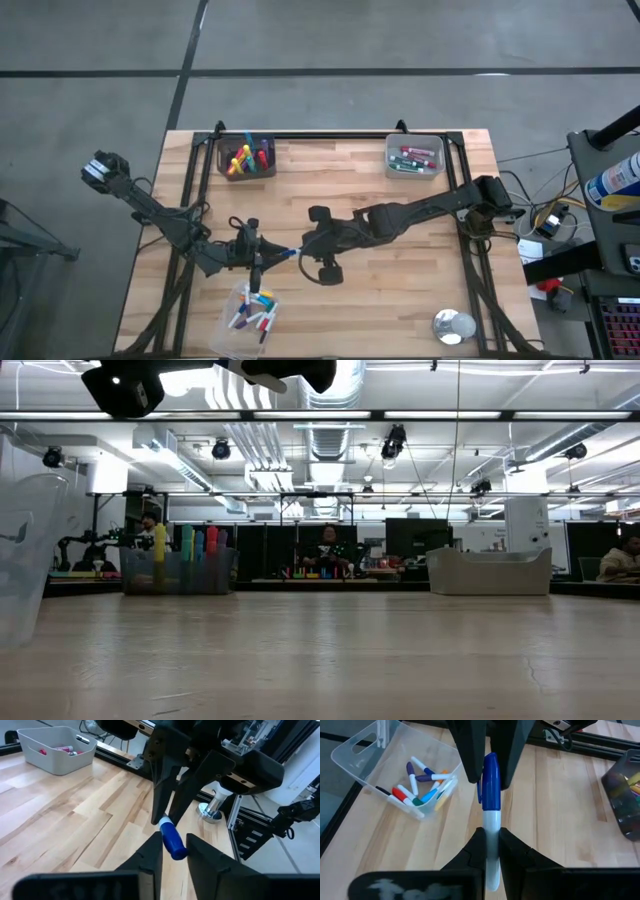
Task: Pick & Place Markers
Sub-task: Put the blue and white highlighter pen into the transparent bin
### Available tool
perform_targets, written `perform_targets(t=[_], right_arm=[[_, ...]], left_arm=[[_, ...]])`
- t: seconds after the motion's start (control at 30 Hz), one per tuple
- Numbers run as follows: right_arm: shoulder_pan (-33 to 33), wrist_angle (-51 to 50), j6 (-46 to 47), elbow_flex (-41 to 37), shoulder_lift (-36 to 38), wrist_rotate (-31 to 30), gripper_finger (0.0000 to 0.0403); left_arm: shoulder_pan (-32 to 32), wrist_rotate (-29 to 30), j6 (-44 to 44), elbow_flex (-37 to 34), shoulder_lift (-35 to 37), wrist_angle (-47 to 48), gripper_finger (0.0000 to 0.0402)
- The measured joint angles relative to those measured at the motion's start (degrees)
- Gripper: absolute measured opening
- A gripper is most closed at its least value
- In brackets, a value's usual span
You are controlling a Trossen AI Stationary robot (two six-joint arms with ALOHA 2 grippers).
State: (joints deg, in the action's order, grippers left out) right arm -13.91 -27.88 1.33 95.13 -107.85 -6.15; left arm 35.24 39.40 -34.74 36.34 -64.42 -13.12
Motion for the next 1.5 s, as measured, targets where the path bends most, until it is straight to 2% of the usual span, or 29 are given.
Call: perform_targets(t=[0.2, 0.5, 0.6, 0.8, 1.0, 1.07, 1.23, 1.4, 1.5], right_arm=[[-0.02, -0.02, 0.21, 0.00, -0.02, -0.01, 0.0023], [-0.04, 0.09, -1.14, -0.02, -0.02, 0.07, 0.0029], [-0.17, 0.19, -1.34, -0.04, -0.02, 0.32, 0.0058], [-0.48, -0.43, -1.34, -0.03, -0.02, 0.61, 0.0162], [-1.02, -4.96, 0.03, -0.07, 0.47, 0.68, 0.0239], [-1.34, -6.90, 0.06, -0.07, 0.74, 0.76, 0.0255], [-2.48, -10.98, 0.23, -0.09, 0.76, 0.76, 0.0276], [-3.19, -12.26, 1.04, -0.69, 0.76, 0.74, 0.0281], [-3.10, -12.22, 1.66, -1.36, 0.77, 0.60, 0.0278]], left_arm=[[-0.04, -0.29, -0.02, 0.00, 0.00, 0.06, 0.0048], [-0.28, -0.46, 0.15, -0.04, 0.02, 0.01, 0.0046], [-0.28, -0.57, 0.15, -0.04, 0.04, -0.11, 0.0046], [-0.31, -1.21, 0.20, -0.04, 0.13, -0.18, 0.0042], [-0.28, -6.45, -0.63, -0.04, 2.17, 1.47, 0.0039], [-0.28, -10.09, -1.81, -0.04, 3.67, 3.05, 0.0039], [-0.01, -25.47, -4.53, -0.04, 7.91, 9.68, 0.0039], [0.26, -42.62, -17.41, -0.04, 9.03, 17.29, 0.0039], [1.04, -46.01, -25.30, -0.04, 8.14, 21.64, 0.0039]])
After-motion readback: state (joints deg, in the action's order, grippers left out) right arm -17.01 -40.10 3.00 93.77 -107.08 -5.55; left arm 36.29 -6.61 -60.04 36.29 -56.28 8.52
